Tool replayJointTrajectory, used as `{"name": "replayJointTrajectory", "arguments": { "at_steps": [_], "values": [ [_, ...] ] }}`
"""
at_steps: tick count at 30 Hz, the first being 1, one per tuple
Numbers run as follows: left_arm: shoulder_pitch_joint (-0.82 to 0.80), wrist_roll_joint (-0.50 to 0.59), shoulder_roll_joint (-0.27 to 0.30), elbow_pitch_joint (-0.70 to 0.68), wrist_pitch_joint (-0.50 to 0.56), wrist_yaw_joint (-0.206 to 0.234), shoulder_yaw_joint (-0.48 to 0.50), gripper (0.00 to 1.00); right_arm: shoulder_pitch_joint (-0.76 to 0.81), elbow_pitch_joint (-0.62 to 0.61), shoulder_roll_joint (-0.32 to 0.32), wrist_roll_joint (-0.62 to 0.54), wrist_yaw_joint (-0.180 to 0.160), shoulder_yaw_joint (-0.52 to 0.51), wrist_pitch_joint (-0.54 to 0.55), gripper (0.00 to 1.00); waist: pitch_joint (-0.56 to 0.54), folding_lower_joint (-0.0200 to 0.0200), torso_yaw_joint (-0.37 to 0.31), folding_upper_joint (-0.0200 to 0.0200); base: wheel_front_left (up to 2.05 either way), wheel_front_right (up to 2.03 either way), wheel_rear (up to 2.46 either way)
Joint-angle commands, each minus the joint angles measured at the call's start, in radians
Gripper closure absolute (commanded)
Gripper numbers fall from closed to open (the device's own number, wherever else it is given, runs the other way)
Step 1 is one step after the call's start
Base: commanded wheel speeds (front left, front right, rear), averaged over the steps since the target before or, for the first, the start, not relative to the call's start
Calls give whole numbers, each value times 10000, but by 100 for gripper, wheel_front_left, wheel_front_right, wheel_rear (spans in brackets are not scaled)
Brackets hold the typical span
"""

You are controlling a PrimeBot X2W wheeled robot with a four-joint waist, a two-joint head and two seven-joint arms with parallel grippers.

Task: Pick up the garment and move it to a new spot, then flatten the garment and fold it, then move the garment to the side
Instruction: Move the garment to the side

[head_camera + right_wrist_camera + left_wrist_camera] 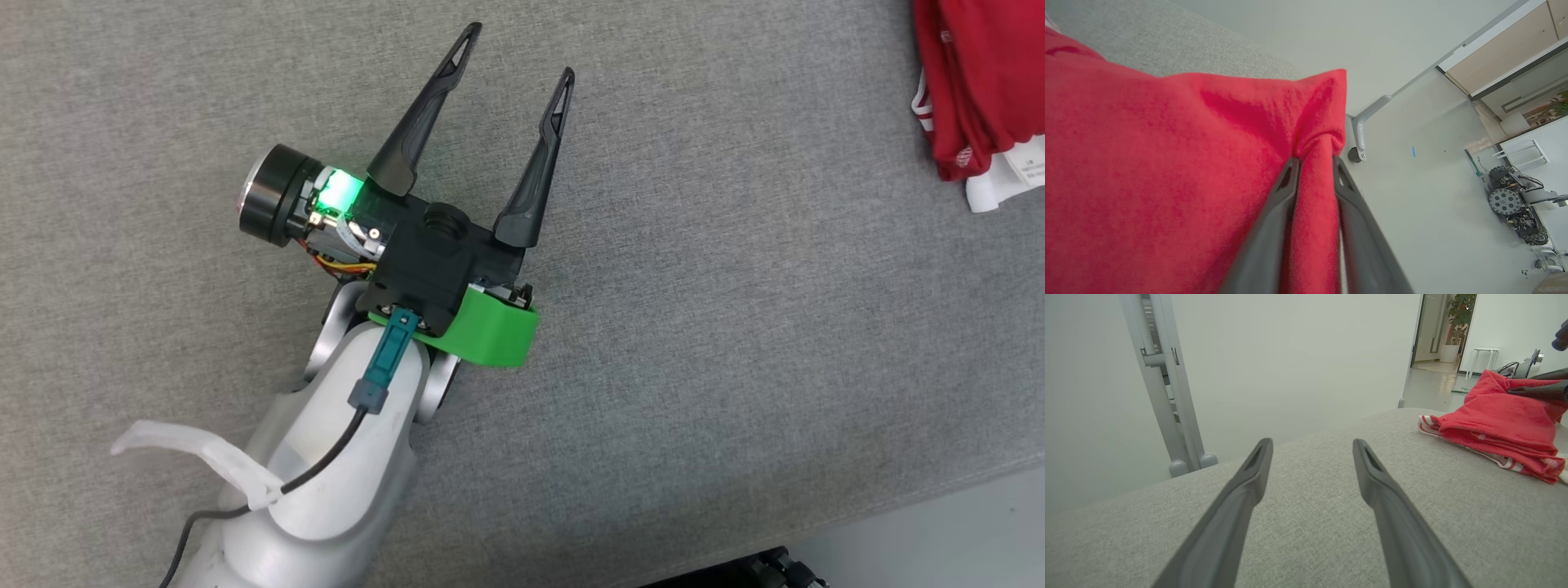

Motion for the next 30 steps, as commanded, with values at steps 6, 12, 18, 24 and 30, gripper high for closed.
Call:
{"name": "replayJointTrajectory", "arguments": {
  "at_steps": [6, 12, 18, 24, 30],
  "values": [
    [204, -365, 53, -116, 2, 155, 72, 0, 159, -53, 86, -162, -23, -138, -29, 0, -705, -1, 312, -1, 0, 0, 0],
    [816, -841, 49, -234, 1, 284, 308, 0, 604, -690, 301, 39, -23, -333, -29, 0, -1953, -1, 590, -1, 0, 0, 0],
    [1848, -1039, 51, -368, 1, 215, 992, 0, 1533, -1944, 802, 165, -22, -545, -29, 0, -3287, -1, 1004, -1, 0, 0, 0],
    [3055, -1184, 67, -477, 2, 222, 1925, 0, 2815, -3433, 1542, 156, -22, -883, -27, 0, -4387, -1, 1516, -1, 0, 0, 0],
    [4195, -1458, 45, -535, 1, 124, 2650, 0, 4415, -4815, 2710, 116, -22, -1559, -29, 0, -5356, -1, 1992, -1, 0, 0, 0]
  ]
}}
